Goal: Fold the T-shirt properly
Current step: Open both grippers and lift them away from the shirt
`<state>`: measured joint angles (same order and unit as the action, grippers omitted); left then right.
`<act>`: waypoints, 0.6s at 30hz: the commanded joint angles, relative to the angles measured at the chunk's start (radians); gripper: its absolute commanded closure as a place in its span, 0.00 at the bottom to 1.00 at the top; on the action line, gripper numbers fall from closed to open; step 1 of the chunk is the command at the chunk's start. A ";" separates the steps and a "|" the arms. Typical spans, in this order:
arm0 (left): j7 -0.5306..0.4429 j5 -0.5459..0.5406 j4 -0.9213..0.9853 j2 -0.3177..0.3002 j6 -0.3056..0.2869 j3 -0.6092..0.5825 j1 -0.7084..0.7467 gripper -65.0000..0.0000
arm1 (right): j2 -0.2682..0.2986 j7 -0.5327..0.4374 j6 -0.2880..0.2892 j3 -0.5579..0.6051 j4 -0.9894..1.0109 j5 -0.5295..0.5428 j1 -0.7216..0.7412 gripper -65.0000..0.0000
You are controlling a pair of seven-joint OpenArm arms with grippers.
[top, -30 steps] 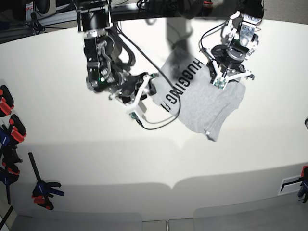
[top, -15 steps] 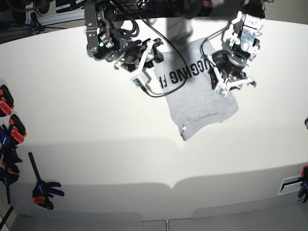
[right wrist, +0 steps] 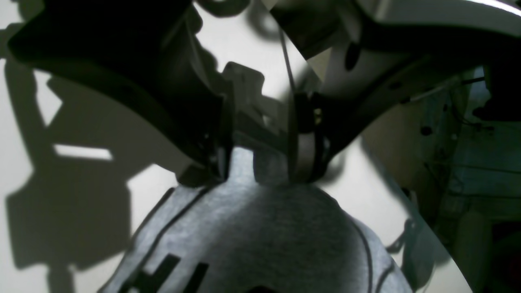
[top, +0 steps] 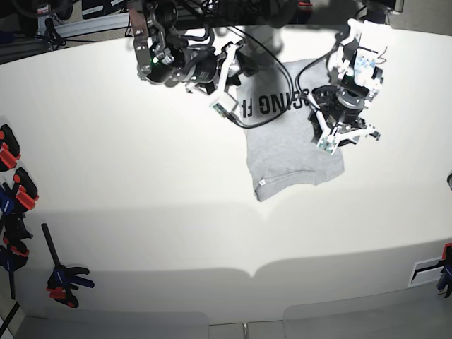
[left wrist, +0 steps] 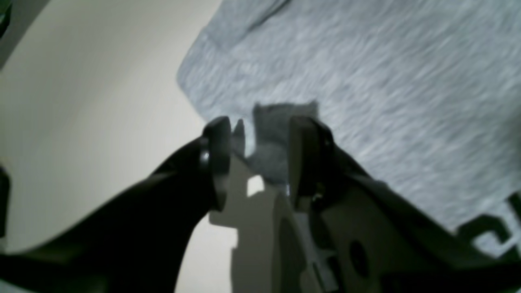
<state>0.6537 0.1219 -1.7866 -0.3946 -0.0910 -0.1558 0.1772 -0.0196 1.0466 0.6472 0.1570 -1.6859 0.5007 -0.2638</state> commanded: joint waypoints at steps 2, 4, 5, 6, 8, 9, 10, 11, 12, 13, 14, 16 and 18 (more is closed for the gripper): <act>-0.019 0.006 -0.051 -0.027 0.099 0.005 -0.006 0.67 | 0.001 -0.010 0.019 -0.013 -0.050 0.023 0.005 0.68; -0.019 0.004 -0.101 -0.054 0.166 0.005 0.010 0.67 | 0.000 -0.009 0.019 -0.043 -0.090 0.023 -0.005 0.68; -0.018 0.000 -0.132 -0.069 0.175 0.005 0.024 0.67 | 0.000 -0.007 0.019 -0.064 -0.114 0.023 -0.011 0.68; -0.011 -0.011 -0.163 -0.085 0.174 0.005 0.039 0.67 | 0.000 -0.005 0.019 -0.089 -0.140 0.023 -0.019 0.68; 0.024 -0.067 -0.217 -0.121 0.174 0.005 0.066 0.72 | 0.001 0.007 0.019 -0.142 -0.193 0.023 -0.038 0.68; 0.036 -0.099 -0.236 -0.137 0.174 0.005 0.076 0.76 | 0.001 0.024 0.023 -0.168 -0.216 0.024 -0.046 0.68; 0.047 -0.122 -0.249 -0.150 0.175 0.007 0.087 0.78 | 0.003 0.050 0.036 -0.193 -0.237 0.029 -0.052 0.68; 0.067 -0.143 -0.262 -0.155 0.175 0.013 0.095 0.79 | 0.010 0.074 0.045 -0.216 -0.256 0.047 -0.063 0.68; 0.094 -0.158 -0.274 -0.152 0.176 0.026 0.102 0.79 | 0.024 0.093 0.050 -0.236 -0.271 0.081 -0.076 0.68; 0.114 -0.169 -0.288 -0.146 0.178 0.041 0.110 0.79 | 0.036 0.110 0.051 -0.257 -0.286 0.114 -0.091 0.68; 0.129 -0.173 -0.301 -0.135 0.177 0.062 0.123 0.79 | 0.048 0.125 0.051 -0.278 -0.301 0.142 -0.108 0.68; 0.135 -0.184 -0.328 -0.109 0.177 0.113 0.163 0.79 | 0.074 0.149 0.051 -0.323 -0.333 0.179 -0.151 0.68; 0.135 -0.211 -0.354 -0.084 0.177 0.173 0.214 0.79 | 0.100 0.160 0.051 -0.372 -0.367 0.198 -0.199 0.68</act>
<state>0.8032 -0.1017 -2.1220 -0.4679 0.0715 0.0128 0.3939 0.0753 1.2221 0.6857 -0.2131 -2.0323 0.6777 -0.4660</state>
